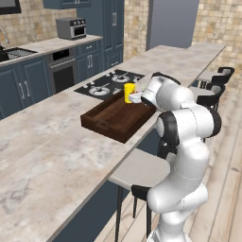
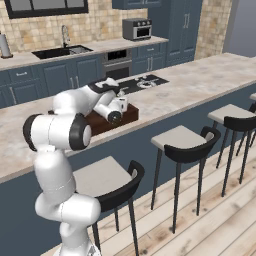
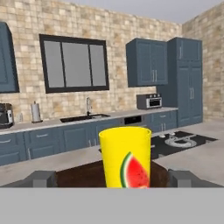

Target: There is a tray on the dining counter. Grab the cup, mug, and pitcher and place them on the tray. The pitcher may be placed next to the tray if it cannot fit the tray.

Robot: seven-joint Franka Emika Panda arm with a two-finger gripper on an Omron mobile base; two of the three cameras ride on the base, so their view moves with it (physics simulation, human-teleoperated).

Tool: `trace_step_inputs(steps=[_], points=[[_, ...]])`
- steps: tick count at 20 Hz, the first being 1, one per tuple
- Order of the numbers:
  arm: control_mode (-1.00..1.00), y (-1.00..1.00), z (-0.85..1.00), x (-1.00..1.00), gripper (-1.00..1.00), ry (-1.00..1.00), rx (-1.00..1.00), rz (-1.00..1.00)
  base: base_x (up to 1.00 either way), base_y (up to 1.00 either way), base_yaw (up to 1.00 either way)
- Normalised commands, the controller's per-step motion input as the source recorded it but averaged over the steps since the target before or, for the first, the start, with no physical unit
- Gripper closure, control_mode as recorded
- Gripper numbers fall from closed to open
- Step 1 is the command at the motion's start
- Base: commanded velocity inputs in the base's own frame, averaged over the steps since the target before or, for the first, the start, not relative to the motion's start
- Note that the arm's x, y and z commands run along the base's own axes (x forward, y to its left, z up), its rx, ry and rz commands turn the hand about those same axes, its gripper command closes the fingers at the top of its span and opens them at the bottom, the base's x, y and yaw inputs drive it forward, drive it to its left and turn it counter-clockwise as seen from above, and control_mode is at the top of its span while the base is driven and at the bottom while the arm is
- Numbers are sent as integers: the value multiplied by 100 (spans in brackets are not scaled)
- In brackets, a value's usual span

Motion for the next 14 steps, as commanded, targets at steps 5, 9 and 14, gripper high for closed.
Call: trace_step_inputs(steps=[5,9,14], points=[[-100,0,64,-82,-100,4,0,-12,0,0,0],[-100,0,83,-67,-100,20,0,-19,0,0,0],[-100,0,78,-73,-100,29,0,-19,0,0,0]])
